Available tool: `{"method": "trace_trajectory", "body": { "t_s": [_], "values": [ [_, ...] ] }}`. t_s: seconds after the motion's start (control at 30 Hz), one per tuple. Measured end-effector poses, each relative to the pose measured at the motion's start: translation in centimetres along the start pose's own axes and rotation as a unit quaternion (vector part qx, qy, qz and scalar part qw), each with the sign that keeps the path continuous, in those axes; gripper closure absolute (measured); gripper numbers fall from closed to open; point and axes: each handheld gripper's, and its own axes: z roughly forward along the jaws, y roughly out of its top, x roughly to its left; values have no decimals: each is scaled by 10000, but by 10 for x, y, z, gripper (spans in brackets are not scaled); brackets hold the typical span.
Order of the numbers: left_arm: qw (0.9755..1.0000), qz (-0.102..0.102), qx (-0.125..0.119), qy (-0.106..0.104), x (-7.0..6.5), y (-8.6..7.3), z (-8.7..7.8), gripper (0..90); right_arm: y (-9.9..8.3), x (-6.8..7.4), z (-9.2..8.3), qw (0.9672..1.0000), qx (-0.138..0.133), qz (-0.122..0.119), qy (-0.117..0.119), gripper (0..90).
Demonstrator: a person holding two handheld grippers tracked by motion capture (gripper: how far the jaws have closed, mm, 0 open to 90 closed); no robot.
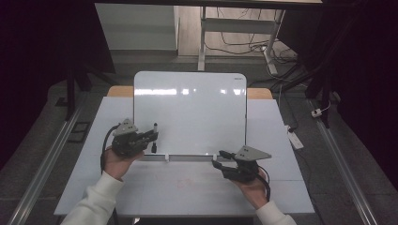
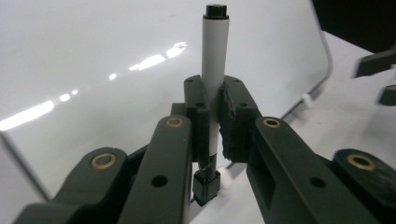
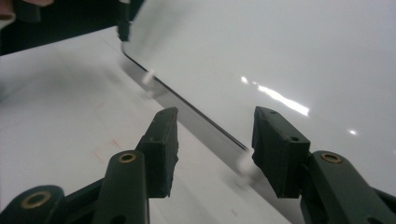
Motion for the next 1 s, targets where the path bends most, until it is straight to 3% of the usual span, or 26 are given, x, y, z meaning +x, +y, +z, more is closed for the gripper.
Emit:
{"method": "trace_trajectory", "body": {
  "t_s": [0.17, 0.43, 0.83, 1.0],
  "values": [
    [9995, -168, 47, 259, 11, -1, 0, 815, -14, -12, -25, 9994, 39, 55, -351, 505],
    [9985, -296, 96, 460, 19, -1, 3, 814, -33, -27, -53, 9970, 87, 259, -729, 503],
    [9952, -405, 234, 858, 26, 0, 22, 811, -40, -33, -55, 9956, 174, 293, -870, 498],
    [9925, -330, 237, 1156, 27, 1, 34, 802, -41, -34, -54, 9954, 195, 307, -885, 495]
  ]
}}
